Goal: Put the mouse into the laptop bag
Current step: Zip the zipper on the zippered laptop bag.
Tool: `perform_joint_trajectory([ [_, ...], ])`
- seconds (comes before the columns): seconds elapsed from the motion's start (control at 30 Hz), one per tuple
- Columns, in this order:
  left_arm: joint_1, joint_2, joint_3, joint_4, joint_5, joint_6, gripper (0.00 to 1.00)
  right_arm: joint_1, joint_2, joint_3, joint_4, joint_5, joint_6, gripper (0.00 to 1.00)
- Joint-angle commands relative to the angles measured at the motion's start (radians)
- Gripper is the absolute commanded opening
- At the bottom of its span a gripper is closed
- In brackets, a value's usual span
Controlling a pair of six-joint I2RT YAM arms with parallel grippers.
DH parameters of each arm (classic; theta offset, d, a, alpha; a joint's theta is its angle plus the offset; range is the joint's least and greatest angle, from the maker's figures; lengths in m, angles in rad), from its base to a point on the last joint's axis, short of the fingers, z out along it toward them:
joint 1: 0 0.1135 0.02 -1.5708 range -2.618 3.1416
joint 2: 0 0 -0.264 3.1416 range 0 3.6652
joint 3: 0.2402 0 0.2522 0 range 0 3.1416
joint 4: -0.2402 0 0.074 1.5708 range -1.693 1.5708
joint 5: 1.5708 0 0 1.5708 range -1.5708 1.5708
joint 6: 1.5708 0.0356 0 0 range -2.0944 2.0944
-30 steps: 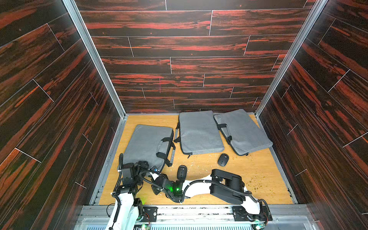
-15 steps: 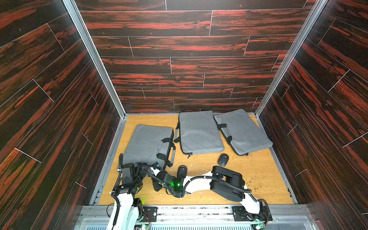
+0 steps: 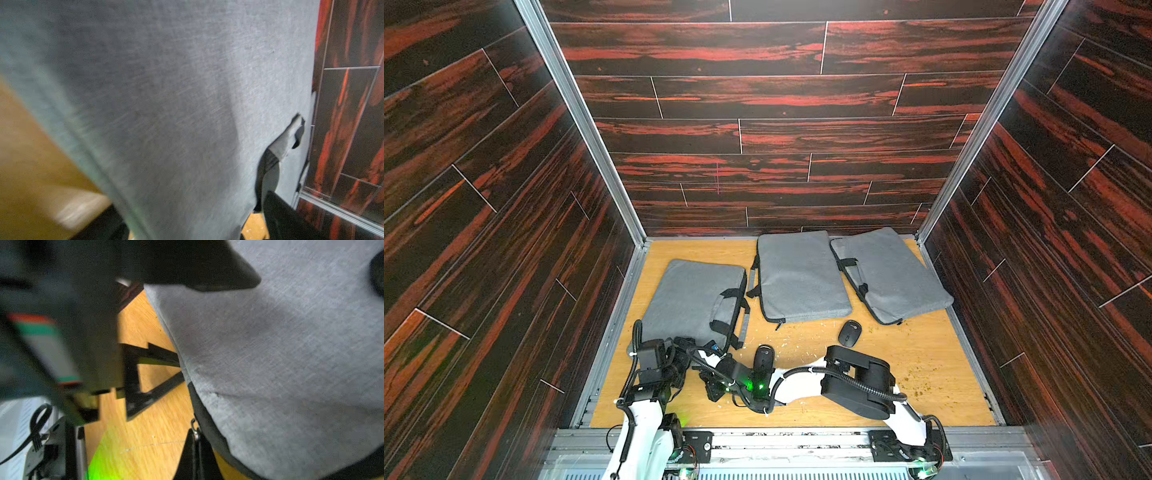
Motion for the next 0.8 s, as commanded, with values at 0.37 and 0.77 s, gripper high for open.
perform_joint_trajectory([
  [0.37,0.006,0.031,0.055,-0.153,-0.123,0.124,0.0,0.024,-0.056,-0.092,0.081,0.06,-0.041,0.0],
  [0.77,0.021,0.029,0.169,-0.234,-0.186,0.203,0.0,-0.069,-0.106,-0.286,0.142,0.102,0.073,0.0],
])
